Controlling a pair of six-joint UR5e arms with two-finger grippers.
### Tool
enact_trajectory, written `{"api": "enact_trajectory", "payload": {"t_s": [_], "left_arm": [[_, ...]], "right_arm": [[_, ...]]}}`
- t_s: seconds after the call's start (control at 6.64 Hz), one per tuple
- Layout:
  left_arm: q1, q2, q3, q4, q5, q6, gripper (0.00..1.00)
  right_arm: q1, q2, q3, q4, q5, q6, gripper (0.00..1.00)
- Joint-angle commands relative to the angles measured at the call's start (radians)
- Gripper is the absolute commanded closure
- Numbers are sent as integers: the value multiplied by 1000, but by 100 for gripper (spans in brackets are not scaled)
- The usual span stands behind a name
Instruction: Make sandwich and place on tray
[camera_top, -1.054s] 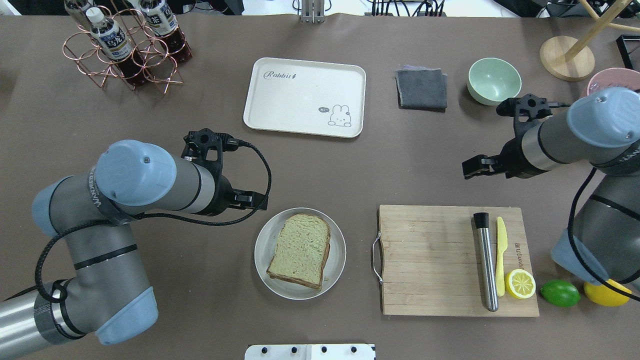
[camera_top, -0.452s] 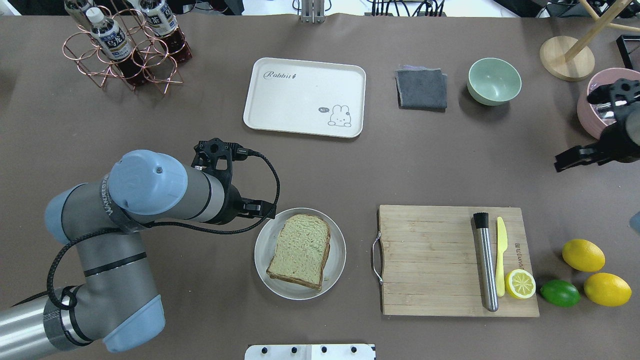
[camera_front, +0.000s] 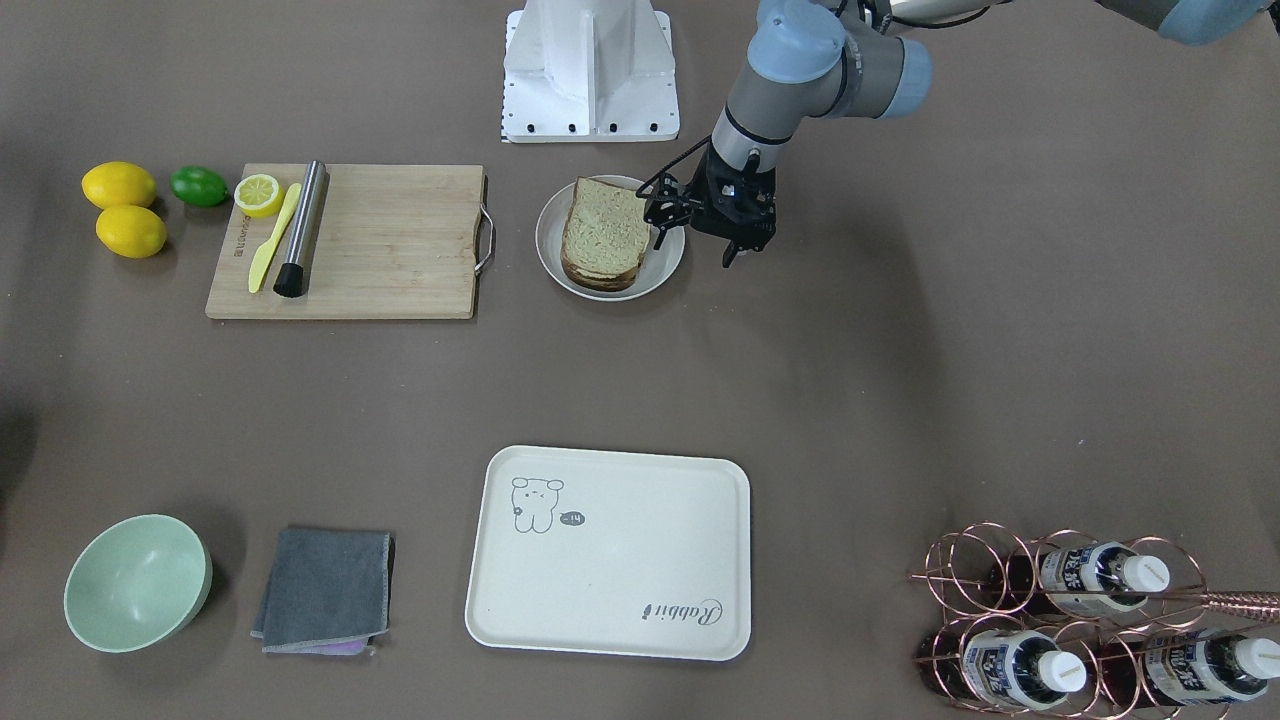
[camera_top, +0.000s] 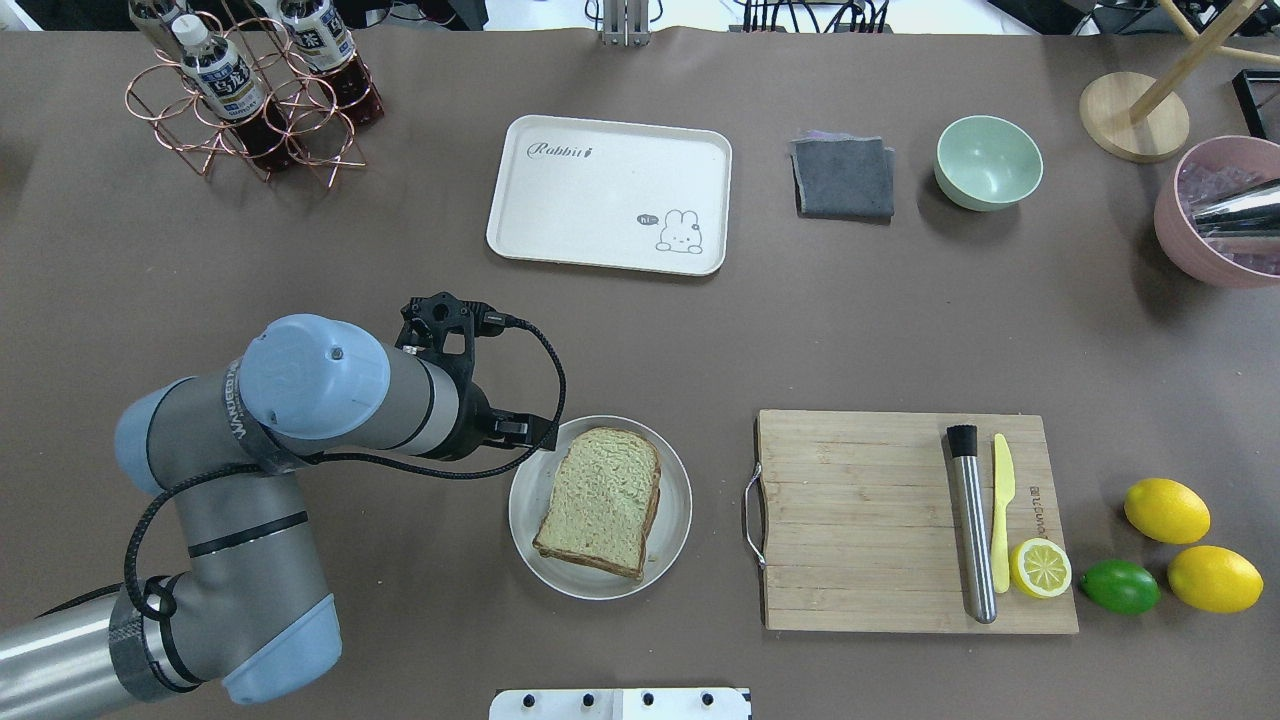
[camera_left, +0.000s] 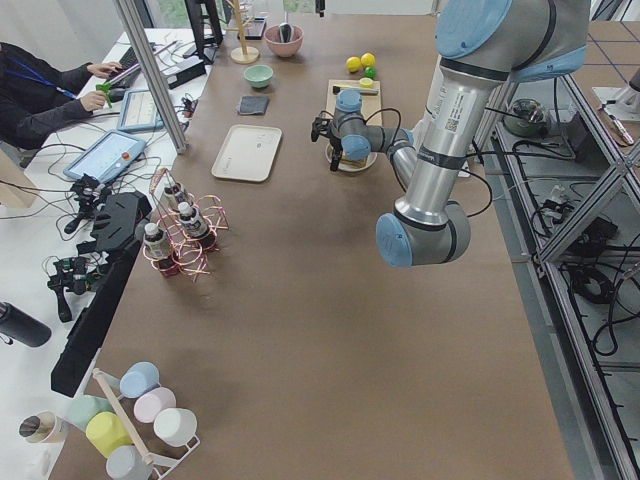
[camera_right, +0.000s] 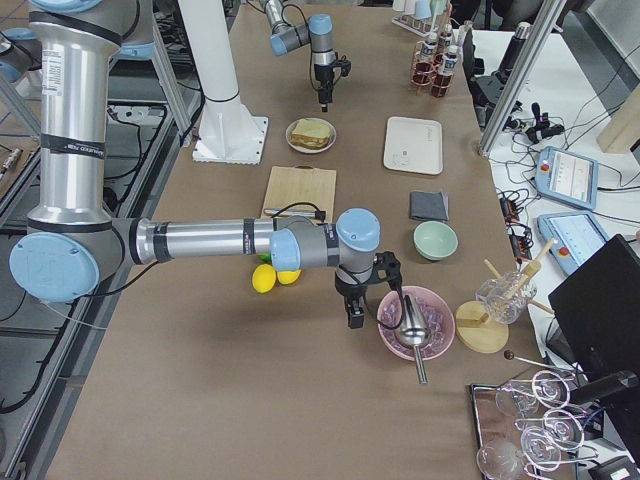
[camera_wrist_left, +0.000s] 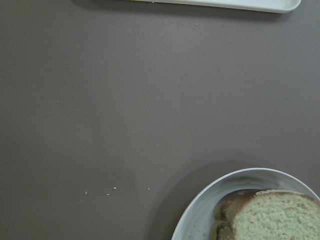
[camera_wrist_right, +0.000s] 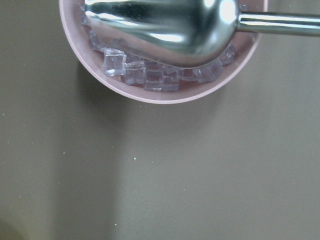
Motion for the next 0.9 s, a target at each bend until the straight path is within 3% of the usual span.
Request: {"api": "enact_trajectory", "payload": {"t_s": [0.0, 0.3, 0.75], "left_arm": [[9, 4, 27, -22, 0, 0, 3], [16, 4, 31, -22, -55, 6, 38], [29, 4, 31, -28, -69, 9, 49]], "right_arm": [[27, 24, 0, -91, 1, -40, 0], [32, 24, 2, -91, -2, -40, 0], [32, 23, 0, -89, -11, -40, 0]]}}
